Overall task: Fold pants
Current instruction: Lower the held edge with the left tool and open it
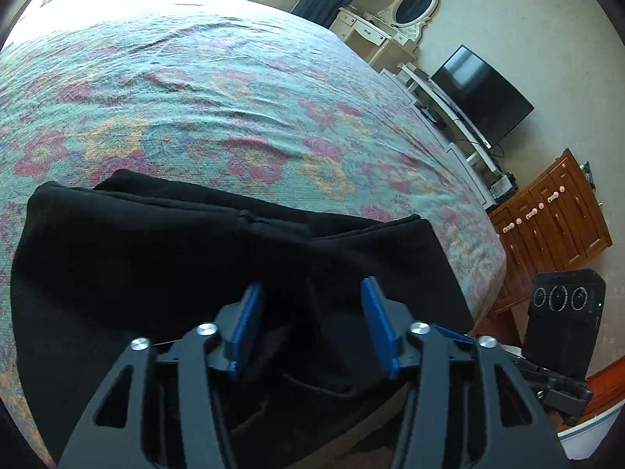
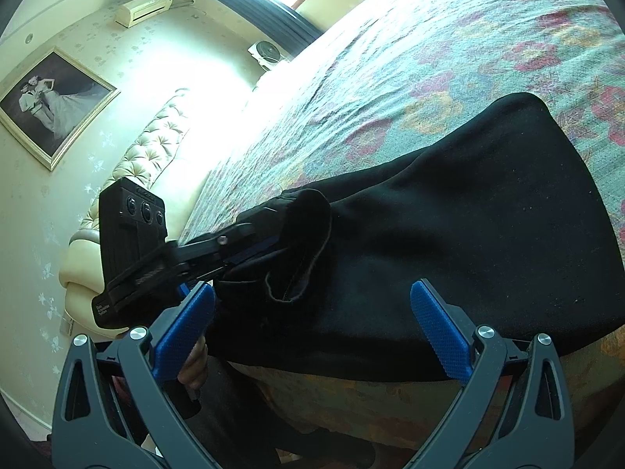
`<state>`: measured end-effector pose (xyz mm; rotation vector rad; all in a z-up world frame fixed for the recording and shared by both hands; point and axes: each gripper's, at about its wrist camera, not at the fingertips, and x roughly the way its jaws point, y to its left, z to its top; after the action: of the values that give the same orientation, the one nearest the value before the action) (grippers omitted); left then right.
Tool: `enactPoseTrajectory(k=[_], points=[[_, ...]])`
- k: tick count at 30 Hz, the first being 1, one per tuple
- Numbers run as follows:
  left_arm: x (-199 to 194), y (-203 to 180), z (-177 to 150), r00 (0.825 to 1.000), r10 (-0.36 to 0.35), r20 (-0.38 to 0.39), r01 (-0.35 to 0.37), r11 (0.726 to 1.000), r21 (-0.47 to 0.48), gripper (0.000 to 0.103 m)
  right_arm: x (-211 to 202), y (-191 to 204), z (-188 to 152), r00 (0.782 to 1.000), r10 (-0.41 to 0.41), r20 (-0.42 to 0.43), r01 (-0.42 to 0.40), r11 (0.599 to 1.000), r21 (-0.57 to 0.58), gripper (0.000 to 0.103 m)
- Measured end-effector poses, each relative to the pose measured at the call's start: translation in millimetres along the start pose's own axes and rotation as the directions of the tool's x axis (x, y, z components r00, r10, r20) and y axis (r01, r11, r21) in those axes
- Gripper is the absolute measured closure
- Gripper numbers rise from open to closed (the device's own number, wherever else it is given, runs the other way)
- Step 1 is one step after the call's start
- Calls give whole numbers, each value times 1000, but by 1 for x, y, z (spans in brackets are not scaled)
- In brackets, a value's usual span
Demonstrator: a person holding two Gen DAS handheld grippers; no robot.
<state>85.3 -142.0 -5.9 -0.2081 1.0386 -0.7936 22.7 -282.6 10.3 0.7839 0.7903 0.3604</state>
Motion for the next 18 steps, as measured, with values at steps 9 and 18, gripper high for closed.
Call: enactPoseTrajectory(k=[9,18], points=[[-75,11,-3,977,99,189,-101,995,-3,17,20,-15,22,979,192,-75,-179,972,152,2],[-123,143,-46,933,264,243,-161,914,-373,17,93,-8,33,933,270,-240,-217,950,224,2]])
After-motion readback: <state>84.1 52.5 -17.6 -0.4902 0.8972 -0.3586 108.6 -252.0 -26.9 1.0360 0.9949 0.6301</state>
